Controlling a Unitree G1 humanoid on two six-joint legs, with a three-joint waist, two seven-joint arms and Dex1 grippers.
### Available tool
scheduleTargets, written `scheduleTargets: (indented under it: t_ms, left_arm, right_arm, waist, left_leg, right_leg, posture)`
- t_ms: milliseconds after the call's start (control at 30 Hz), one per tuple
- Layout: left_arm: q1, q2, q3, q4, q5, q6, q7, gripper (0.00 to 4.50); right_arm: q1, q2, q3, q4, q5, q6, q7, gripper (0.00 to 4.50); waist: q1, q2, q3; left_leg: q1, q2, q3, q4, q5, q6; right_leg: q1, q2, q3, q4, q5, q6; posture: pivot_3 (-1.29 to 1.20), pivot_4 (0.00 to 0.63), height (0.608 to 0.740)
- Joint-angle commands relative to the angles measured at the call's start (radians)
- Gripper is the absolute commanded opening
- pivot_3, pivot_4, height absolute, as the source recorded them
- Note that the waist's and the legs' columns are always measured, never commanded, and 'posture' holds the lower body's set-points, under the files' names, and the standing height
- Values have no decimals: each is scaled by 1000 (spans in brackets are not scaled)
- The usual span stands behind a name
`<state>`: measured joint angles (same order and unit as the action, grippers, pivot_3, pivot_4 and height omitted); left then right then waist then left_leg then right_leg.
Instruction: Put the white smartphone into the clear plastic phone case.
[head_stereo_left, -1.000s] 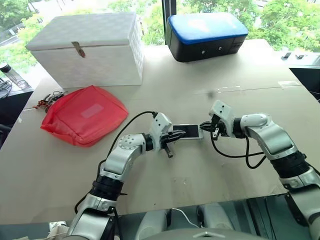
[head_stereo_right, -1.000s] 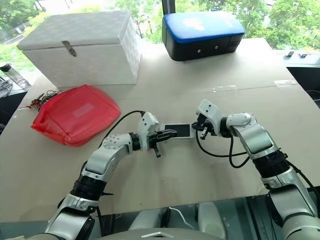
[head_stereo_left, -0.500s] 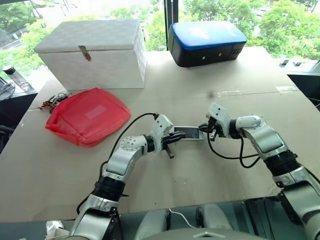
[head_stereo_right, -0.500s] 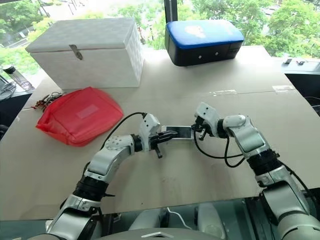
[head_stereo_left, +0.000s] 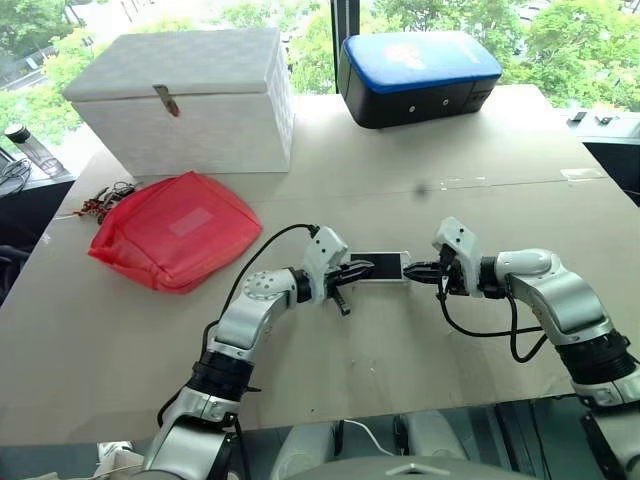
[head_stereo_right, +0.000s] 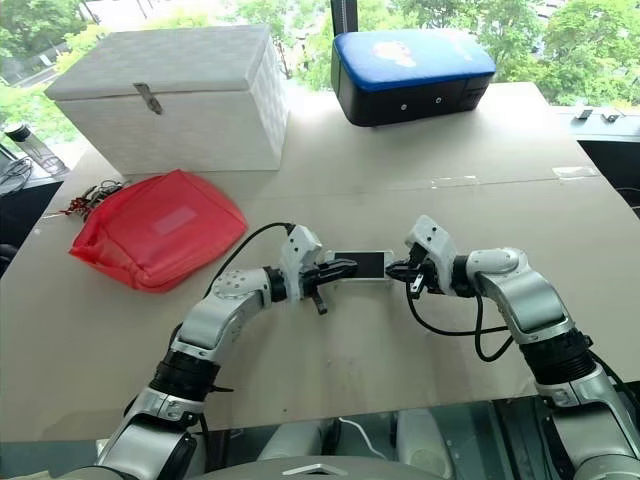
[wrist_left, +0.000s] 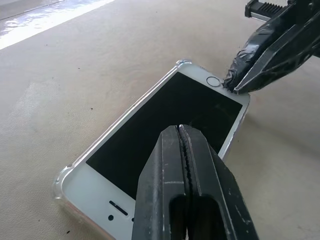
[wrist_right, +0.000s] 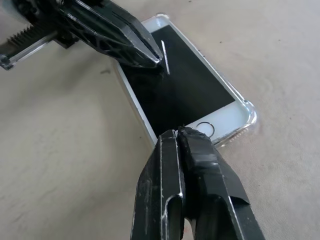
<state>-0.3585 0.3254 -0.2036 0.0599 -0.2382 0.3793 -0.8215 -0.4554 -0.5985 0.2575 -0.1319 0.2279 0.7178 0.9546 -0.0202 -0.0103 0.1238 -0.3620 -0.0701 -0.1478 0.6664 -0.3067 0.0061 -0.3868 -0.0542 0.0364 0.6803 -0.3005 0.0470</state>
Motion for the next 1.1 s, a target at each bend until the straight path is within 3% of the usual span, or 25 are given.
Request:
scheduleTargets:
  t_ms: [33,233,367,433,600,700,767,800,1067,1100]
  left_arm:
    - [-3,0,-8,20,12,4,3,20]
    - [-4,-9,-14,27,22,-10,5,20]
    - [-3,-11,-10,29,26,-17,8,20]
    - [0,-14,-3,28,27,-27,11,20]
    - [18,-87,94,-5,-42,-152,60,20]
    - [20,-125,172,-14,-77,-206,108,20]
    - [20,-141,246,-33,-147,-160,150,565]
    - [18,-150,284,-40,-180,-139,180,694]
    - [117,-106,401,-185,-335,47,250,4445]
    - [138,-92,401,-211,-339,59,249,4481]
  right_arm:
    - [-2,-20,90,51,-40,21,33,0]
    - [-29,-56,253,170,-137,34,94,0]
    - [-19,-38,250,216,-173,-14,68,0]
    - [-10,-15,190,218,-177,-78,10,0]
    - [69,155,-130,119,-28,-239,-189,0]
    - [158,142,-209,19,-10,-319,-195,0]
    - [237,146,-305,-97,34,-303,-246,642]
    - [280,143,-342,-150,51,-296,-264,757]
    - [543,28,-480,-348,136,-295,-212,4499]
    - [563,22,-495,-351,144,-305,-208,4500]
  waist:
    - [3,0,0]
    - [6,-2,-3]
    - [9,-6,-7]
    - [9,-7,-7]
    - [9,-4,-2]
    - [12,-2,0]
    - [9,-1,2]
    - [9,-1,2]
    - [7,0,4]
    - [7,0,5]
  left_leg:
    - [0,0,0,0,0,0]
    - [2,0,0,0,0,0]
    - [7,0,-4,0,0,0]
    - [9,0,-3,0,-2,3]
    - [10,0,-4,0,-1,2]
    - [-3,0,-5,3,0,0]
    - [-5,0,-4,1,0,0]
    - [-7,-1,-3,0,0,0]
    - [-15,0,-2,2,0,0]
    - [-15,0,-2,2,0,0]
  right_leg:
    - [0,0,0,0,0,0]
    - [2,0,-1,-1,0,0]
    - [9,0,-4,-3,0,0]
    - [11,0,-4,-3,0,0]
    - [12,0,-4,-2,0,0]
    - [0,0,-5,-1,0,0]
    - [-2,-1,-4,-2,1,1]
    - [-4,-1,-3,-2,1,1]
    - [-11,0,-3,-2,1,1]
    - [-11,0,-3,-1,1,1]
  posture:
    - [0,150,740]
    - [0,150,740]
    - [0,150,740]
    - [0,150,740]
    - [0,150,740]
    - [0,150,740]
    - [0,150,740]
    - [0,150,740]
    - [0,150,740]
    - [0,150,740]
